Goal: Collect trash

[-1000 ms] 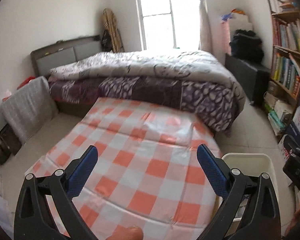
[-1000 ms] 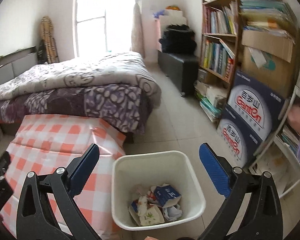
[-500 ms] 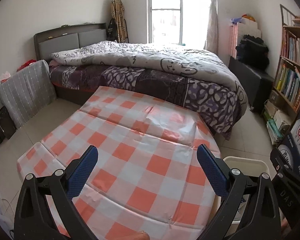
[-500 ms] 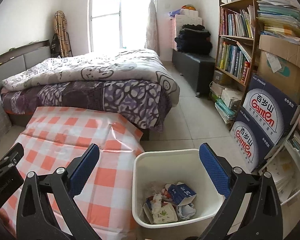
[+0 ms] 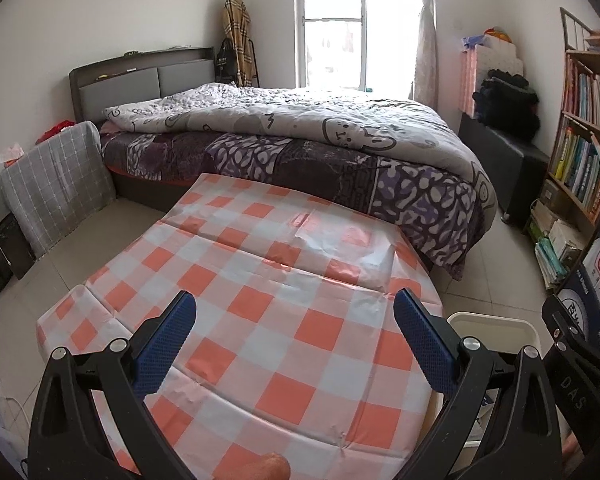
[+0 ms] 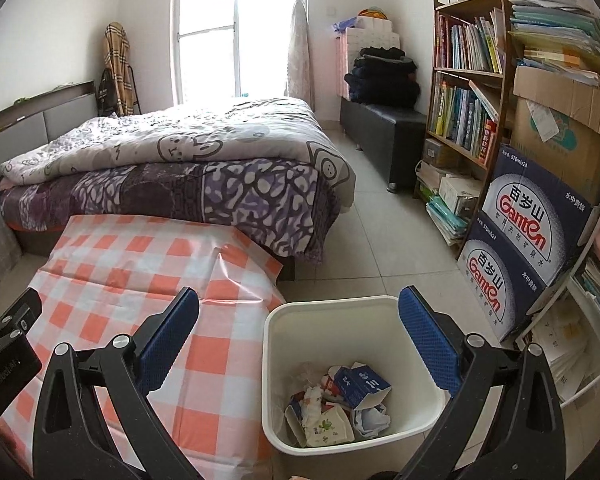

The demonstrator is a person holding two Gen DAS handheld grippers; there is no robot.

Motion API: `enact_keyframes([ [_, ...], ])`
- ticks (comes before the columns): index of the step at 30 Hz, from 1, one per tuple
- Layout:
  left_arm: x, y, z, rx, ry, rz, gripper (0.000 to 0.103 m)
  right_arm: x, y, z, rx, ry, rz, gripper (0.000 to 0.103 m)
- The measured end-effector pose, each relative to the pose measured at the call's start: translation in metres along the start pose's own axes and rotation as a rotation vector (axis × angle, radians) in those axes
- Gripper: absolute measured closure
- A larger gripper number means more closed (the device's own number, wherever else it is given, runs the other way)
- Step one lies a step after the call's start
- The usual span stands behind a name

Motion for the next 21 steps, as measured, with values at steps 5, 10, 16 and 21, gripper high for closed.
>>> enact_keyframes([
  [5, 0.0016, 0.0012, 0.0012, 0.0, 0.009, -0.001, 0.007, 0.0016, 0.0009, 0.0008, -0.001, 0.003, -0.005, 0.007],
  [10, 0.0032, 0.0021, 0.0015, -0.002, 0.014, -0.003, 0.007, 0.0041, 0.0015, 0.0019, -0.001, 0.013, -0.007, 0.007],
  [16, 0.0032, 0.0027, 0.0005, -0.001, 0.013, -0.004, 0.007, 0.0032, 0.0018, 0.0028, -0.001, 0.011, -0.006, 0.007],
  [21, 0.0038, 0.0031, -0.0005, -0.001, 0.012, -0.005, 0.007, 0.0041, 0.002, 0.0025, -0.001, 0.014, -0.01, 0.007],
])
Point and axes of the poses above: each gripper's, at about its wrist camera, not at the fingertips, and y roughly the way its jaws point, z to its right, x to its underside, the point moved 5 cm from there along y, roughly the way its jaws point, and after that the axes turned 5 degrees about x, right-handed, at the moved point
